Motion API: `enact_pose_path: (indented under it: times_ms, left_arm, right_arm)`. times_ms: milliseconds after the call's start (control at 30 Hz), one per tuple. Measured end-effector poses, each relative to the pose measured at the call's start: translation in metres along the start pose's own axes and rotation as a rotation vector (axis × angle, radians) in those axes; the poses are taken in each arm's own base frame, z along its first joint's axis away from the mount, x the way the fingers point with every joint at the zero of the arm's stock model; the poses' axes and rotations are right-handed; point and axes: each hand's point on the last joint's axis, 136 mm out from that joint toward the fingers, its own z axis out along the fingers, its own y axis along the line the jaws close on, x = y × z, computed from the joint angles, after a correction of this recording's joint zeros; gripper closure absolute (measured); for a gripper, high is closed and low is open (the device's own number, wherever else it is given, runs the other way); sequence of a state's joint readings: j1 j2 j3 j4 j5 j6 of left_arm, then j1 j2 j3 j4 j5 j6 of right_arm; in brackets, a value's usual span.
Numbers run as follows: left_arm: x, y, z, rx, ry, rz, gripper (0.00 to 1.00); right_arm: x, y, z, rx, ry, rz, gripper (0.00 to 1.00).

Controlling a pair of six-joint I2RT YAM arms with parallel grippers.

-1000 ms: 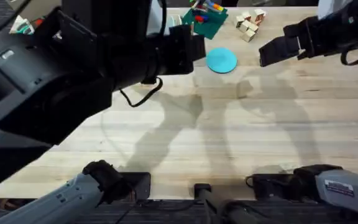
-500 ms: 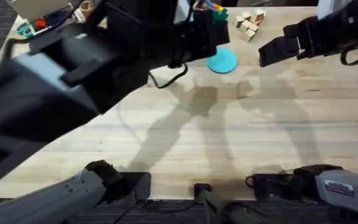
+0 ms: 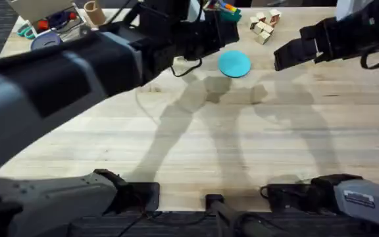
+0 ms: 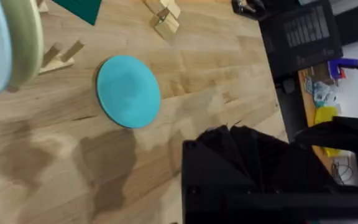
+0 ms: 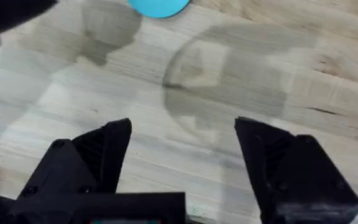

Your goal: Pick up the plates from the table one by one and place each into a slot on the dish rack.

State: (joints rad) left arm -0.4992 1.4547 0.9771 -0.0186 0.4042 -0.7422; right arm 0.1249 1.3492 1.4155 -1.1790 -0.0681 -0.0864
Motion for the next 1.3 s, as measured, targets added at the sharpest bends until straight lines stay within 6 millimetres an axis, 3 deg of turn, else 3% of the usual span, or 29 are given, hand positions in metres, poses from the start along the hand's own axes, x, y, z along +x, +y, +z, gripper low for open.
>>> enact_pose_path:
  times_ms: [233,467,1300]
  left_arm:
    - [0.010,0.014,0.032,0.035,0.048,-0.012,0.959]
    - [0.027,0.041,0.059,0.013,0.103,-0.047,0.959]
    - [0.039,0.092,0.100,-0.001,0.113,-0.136,0.961]
  right_arm:
    - [0.000,0.000,0.000,0.000,0.000,0.000,0.006]
    - [0.000,0.000,0.000,0.000,0.000,0.000,0.006]
    - [0.000,0.000,0.000,0.000,0.000,0.000,0.005]
